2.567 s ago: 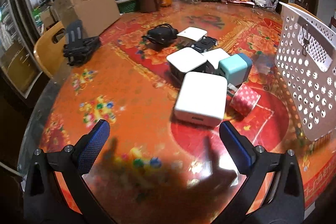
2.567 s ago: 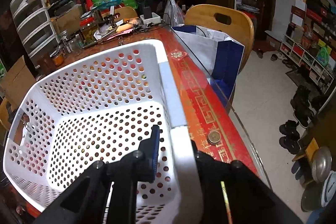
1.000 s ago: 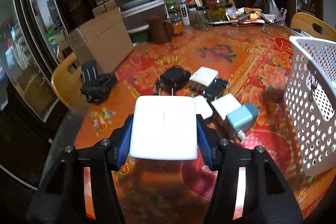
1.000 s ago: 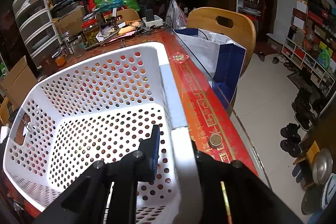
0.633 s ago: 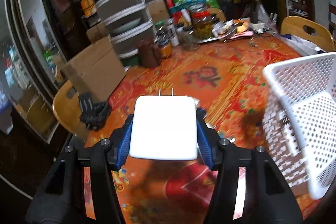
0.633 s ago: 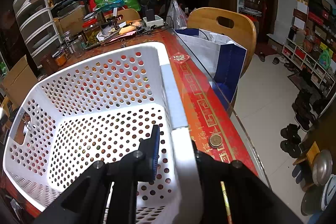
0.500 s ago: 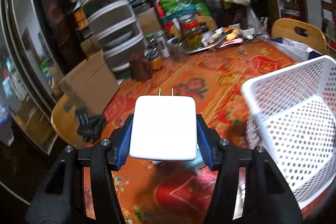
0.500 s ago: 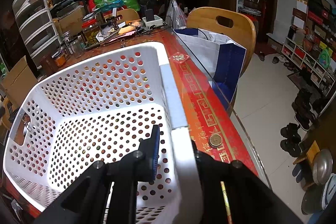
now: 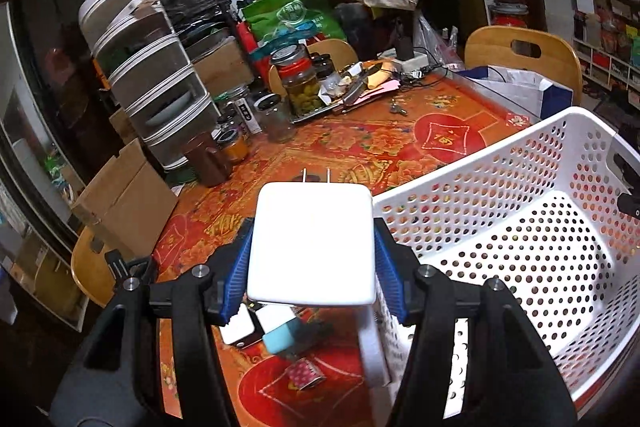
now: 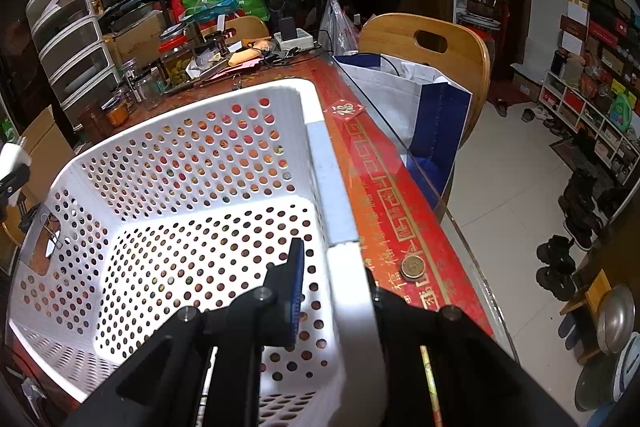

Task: Organize rigid objects
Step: 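Carry the white charger into the basket and open the left tool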

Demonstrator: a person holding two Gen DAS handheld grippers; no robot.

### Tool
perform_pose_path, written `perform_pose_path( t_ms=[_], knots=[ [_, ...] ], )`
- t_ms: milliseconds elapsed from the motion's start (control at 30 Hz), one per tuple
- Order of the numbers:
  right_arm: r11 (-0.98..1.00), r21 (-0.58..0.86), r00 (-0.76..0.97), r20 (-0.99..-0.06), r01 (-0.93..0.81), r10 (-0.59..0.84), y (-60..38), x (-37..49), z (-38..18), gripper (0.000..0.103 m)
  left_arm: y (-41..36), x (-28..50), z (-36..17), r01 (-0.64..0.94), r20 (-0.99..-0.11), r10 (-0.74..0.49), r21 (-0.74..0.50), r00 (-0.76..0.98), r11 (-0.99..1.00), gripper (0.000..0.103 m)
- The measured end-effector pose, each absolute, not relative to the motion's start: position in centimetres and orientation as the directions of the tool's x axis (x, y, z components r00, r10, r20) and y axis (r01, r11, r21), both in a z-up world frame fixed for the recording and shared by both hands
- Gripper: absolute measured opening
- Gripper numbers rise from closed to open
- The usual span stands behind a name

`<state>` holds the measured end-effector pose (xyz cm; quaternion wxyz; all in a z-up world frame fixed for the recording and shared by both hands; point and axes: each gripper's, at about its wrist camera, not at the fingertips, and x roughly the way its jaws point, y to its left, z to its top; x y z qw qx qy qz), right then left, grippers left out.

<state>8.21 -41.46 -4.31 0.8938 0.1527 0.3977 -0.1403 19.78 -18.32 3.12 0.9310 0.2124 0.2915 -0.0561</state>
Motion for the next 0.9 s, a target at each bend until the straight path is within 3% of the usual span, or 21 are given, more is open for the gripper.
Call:
perform_pose_path(
  t_ms=[433,767,833,900],
  knots=[
    [0.915,0.163,0.646,-0.753,0.369,-0.126,-41.5,8.2,-4.2,0.013,-24.4,21.3,-1.1,0.440,-0.757,-0.039,0.335,0.652,0.833,0.053],
    [0.915,0.175,0.649,-0.752,0.363,-0.114,-41.5,8.1,-4.3,0.014,-28.5,21.6,-5.8,0.626,-0.874,0.113,0.423,0.472,0.655,0.054],
    [0.915,0.177,0.649,-0.753,0.363,-0.112,-41.5,8.0,-4.3,0.014,-29.1,21.5,-6.6,0.657,-0.882,0.136,0.431,0.450,0.619,0.060],
    [0.916,0.176,0.648,-0.754,0.361,-0.110,-41.4,8.0,-4.3,0.014,-29.5,21.3,-6.6,0.645,-0.859,0.145,0.470,0.491,0.603,0.074]
  ],
)
